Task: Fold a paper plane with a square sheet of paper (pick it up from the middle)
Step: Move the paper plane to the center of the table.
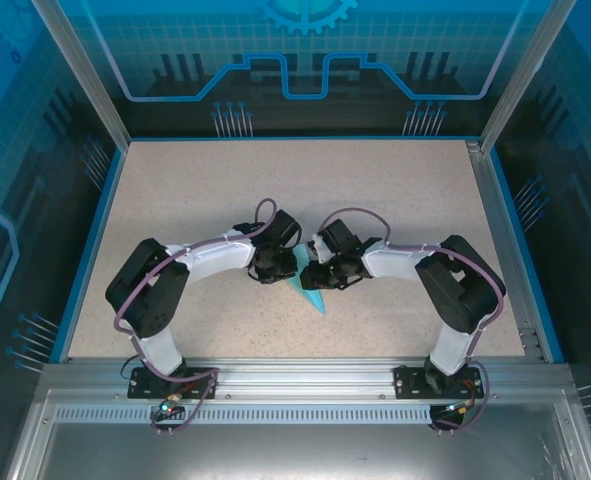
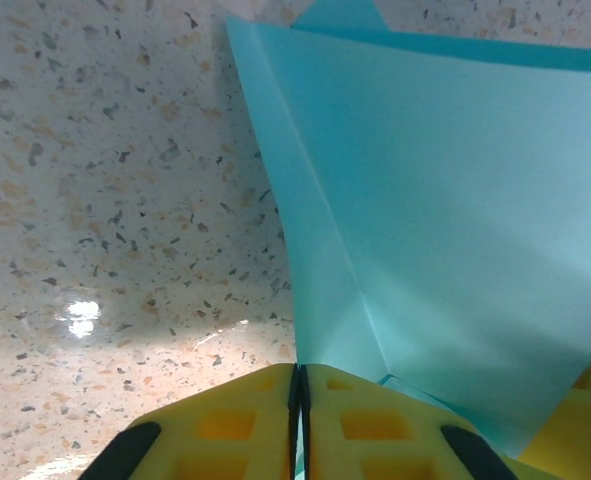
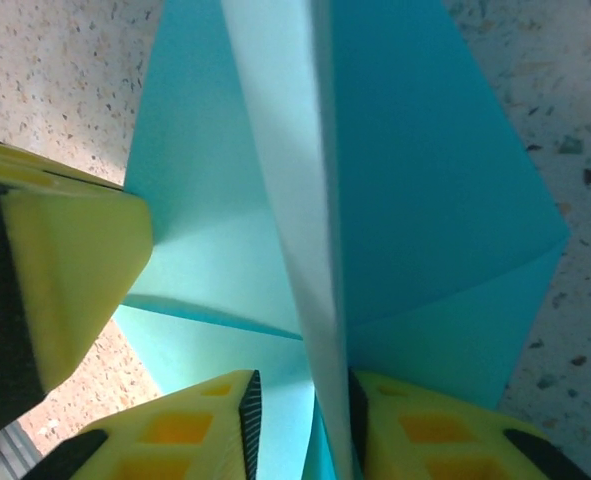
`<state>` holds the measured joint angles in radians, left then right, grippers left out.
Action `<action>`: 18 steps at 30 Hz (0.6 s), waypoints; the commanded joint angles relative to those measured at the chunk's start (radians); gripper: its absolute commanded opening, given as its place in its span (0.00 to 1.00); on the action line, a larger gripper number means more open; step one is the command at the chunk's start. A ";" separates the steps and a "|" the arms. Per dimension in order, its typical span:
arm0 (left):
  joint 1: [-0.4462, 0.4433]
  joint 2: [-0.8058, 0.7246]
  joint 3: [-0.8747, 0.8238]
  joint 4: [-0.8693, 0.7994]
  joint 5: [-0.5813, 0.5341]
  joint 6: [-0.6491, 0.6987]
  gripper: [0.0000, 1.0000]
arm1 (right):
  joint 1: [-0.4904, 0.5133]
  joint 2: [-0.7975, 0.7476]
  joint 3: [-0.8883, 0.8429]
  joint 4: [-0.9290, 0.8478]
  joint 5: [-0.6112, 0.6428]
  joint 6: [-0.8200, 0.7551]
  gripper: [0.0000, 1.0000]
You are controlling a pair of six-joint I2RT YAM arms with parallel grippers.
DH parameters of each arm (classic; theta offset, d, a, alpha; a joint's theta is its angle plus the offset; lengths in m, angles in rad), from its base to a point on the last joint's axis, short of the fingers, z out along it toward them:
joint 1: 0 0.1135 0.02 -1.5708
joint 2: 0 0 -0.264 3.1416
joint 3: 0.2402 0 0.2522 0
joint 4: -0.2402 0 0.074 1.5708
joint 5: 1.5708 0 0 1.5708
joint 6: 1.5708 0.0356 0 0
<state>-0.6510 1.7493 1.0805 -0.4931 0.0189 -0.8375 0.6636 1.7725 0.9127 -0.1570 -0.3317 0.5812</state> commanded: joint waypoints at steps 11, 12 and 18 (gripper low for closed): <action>0.004 -0.194 -0.039 0.001 -0.048 0.006 0.26 | 0.067 -0.014 0.142 -0.200 0.197 -0.064 0.03; 0.004 -0.222 -0.047 -0.005 -0.065 0.008 0.29 | 0.067 -0.020 0.159 -0.217 0.222 -0.066 0.02; 0.036 -0.402 -0.143 0.006 -0.151 -0.002 0.43 | 0.056 -0.017 0.294 -0.347 0.420 -0.064 0.00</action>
<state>-0.6357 1.4097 0.9836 -0.4824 -0.0654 -0.8387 0.7212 1.7824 1.1412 -0.4042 -0.0463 0.5285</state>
